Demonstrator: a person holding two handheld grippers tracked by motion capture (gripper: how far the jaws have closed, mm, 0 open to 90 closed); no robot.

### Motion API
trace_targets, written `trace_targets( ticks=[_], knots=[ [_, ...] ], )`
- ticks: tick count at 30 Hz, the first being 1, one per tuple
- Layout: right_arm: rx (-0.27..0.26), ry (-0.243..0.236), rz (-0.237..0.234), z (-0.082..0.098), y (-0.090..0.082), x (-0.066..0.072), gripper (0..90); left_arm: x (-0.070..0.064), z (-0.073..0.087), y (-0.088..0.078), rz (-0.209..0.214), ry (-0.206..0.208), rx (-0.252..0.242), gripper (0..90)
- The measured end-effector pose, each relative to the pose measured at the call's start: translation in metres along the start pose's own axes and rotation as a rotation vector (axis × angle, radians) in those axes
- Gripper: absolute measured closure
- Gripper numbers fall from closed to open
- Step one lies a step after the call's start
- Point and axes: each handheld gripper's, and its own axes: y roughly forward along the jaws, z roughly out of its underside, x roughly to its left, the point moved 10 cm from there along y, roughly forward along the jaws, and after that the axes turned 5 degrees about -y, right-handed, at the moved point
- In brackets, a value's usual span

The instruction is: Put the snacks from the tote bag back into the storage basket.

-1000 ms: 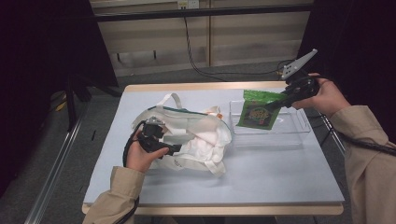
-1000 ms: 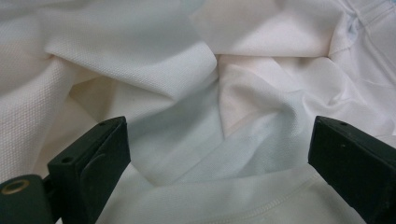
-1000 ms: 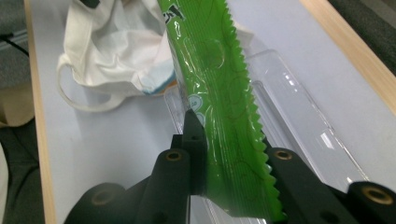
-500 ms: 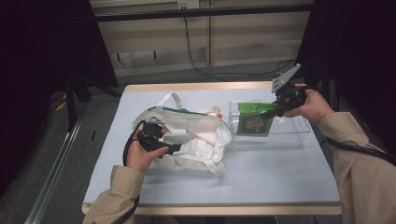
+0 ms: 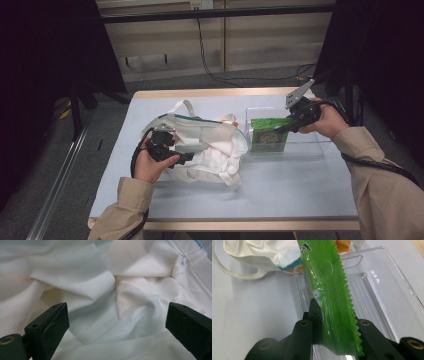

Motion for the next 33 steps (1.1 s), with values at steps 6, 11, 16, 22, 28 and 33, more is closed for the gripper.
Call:
trace_targets(
  ticks=[6, 11, 16, 22, 28, 33],
  knots=[
    [0.005, -0.001, 0.01, 0.006, 0.0, 0.004, 72.4, -0.004, -0.004, -0.003, 0.002, 0.015, -0.007, 4.7],
    [0.017, 0.007, 0.021, 0.009, 0.0, 0.009, 66.1, -0.005, -0.004, -0.004, 0.007, 0.024, -0.009, 4.5],
    [0.013, 0.018, 0.05, 0.007, 0.0, 0.011, 54.7, -0.005, -0.004, -0.008, 0.0, 0.023, -0.013, 4.6],
    [-0.01, 0.068, 0.083, 0.005, -0.006, 0.011, 42.7, -0.007, -0.005, -0.009, 0.005, 0.024, -0.02, 4.6],
    [-0.041, 0.124, 0.112, 0.008, -0.015, 0.014, 31.9, -0.009, -0.007, -0.009, 0.014, 0.018, -0.024, 4.6],
    [-0.031, 0.164, 0.136, 0.016, -0.021, 0.019, 23.6, -0.011, -0.008, -0.006, 0.02, 0.026, -0.019, 4.5]
  ],
)
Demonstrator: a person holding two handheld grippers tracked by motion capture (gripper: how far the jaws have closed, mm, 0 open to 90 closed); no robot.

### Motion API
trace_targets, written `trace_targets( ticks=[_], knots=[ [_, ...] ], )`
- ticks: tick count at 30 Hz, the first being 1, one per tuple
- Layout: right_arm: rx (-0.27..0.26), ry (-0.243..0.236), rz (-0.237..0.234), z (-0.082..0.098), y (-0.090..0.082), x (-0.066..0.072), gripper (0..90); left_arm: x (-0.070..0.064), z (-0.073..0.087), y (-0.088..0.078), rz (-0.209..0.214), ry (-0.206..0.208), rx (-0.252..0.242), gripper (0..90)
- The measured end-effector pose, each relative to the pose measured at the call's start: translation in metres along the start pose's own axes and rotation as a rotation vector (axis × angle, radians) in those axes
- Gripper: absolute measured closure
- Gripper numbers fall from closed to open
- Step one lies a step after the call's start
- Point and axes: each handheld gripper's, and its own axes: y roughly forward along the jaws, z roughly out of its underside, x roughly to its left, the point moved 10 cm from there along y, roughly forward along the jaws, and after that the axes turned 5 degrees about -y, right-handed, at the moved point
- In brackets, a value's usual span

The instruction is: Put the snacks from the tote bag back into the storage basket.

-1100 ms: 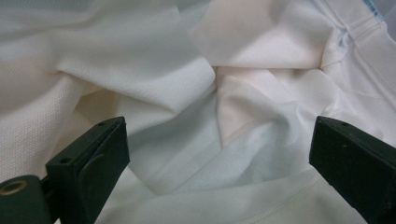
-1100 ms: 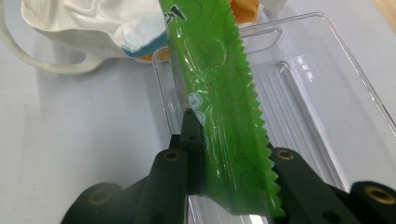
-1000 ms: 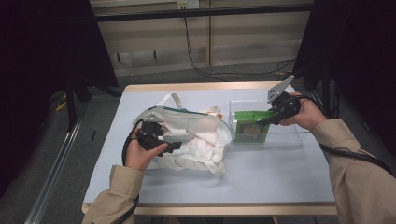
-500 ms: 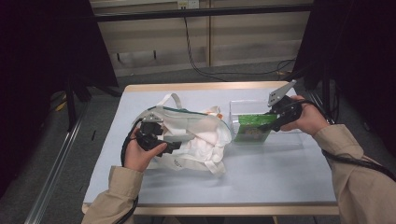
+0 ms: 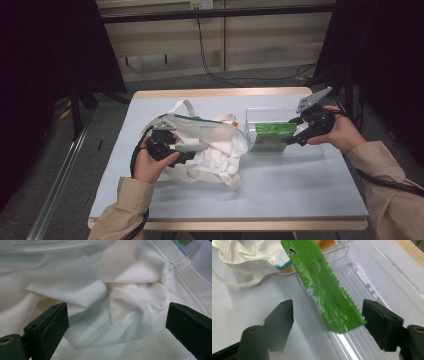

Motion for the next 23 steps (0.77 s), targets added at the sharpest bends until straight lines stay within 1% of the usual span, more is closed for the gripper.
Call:
trace_targets(
  ticks=[1, 2, 4, 5, 6, 7, 8, 9, 10, 11, 12, 13, 18, 20, 22, 23],
  knots=[
    [-0.003, 0.004, 0.01, 0.001, -0.002, 0.0, 22.1, 0.0, 0.0, 0.001, -0.005, 0.003, 0.006, 4.5],
    [-0.015, 0.018, 0.013, 0.001, -0.004, 0.001, 21.5, -0.001, 0.0, 0.002, 0.006, 0.005, 0.005, 4.5],
    [-0.032, 0.029, 0.017, 0.002, -0.008, 0.002, 20.2, -0.001, 0.0, 0.004, 0.007, 0.004, 0.008, 4.5],
    [-0.037, 0.038, 0.02, 0.004, -0.01, 0.003, 19.5, -0.001, 0.0, 0.005, 0.008, 0.011, 0.013, 4.6],
    [-0.034, 0.042, 0.027, 0.005, -0.012, 0.004, 19.0, -0.002, 0.0, 0.005, 0.008, 0.007, 0.008, 4.5],
    [-0.03, 0.033, 0.039, 0.007, -0.013, 0.005, 18.5, -0.003, -0.001, 0.006, 0.01, 0.007, 0.007, 4.5],
    [-0.04, 0.032, 0.028, 0.007, -0.013, 0.007, 18.0, -0.003, 0.0, 0.005, 0.009, 0.011, 0.013, 4.6],
    [-0.033, 0.036, 0.036, 0.009, -0.014, 0.008, 17.2, -0.004, -0.001, 0.006, 0.017, 0.017, 0.012, 4.6],
    [-0.04, 0.037, 0.027, 0.01, -0.014, 0.01, 17.1, -0.004, 0.0, 0.005, 0.019, 0.022, 0.023, 4.6],
    [-0.037, 0.043, 0.034, 0.011, -0.014, 0.012, 17.0, -0.005, -0.001, 0.005, 0.019, 0.018, 0.021, 4.6],
    [-0.036, 0.037, 0.038, 0.012, -0.014, 0.013, 16.8, -0.005, -0.001, 0.006, 0.023, 0.016, 0.013, 4.6],
    [-0.041, 0.04, 0.032, 0.013, -0.014, 0.015, 16.2, -0.006, -0.002, 0.006, 0.023, 0.011, 0.003, 4.6],
    [-0.048, 0.043, 0.033, 0.02, -0.014, 0.023, 15.2, -0.007, -0.002, 0.007, 0.027, 0.015, 0.009, 4.6],
    [-0.042, 0.047, 0.04, 0.023, -0.014, 0.026, 14.1, -0.007, -0.002, 0.007, 0.027, 0.014, 0.007, 4.6],
    [-0.036, 0.055, 0.044, 0.027, -0.013, 0.029, 12.3, -0.008, -0.002, 0.007, 0.035, 0.009, 0.002, 4.6],
    [-0.036, 0.063, 0.044, 0.029, -0.012, 0.031, 11.3, -0.008, -0.002, 0.007, 0.031, 0.012, 0.008, 4.6]
  ],
)
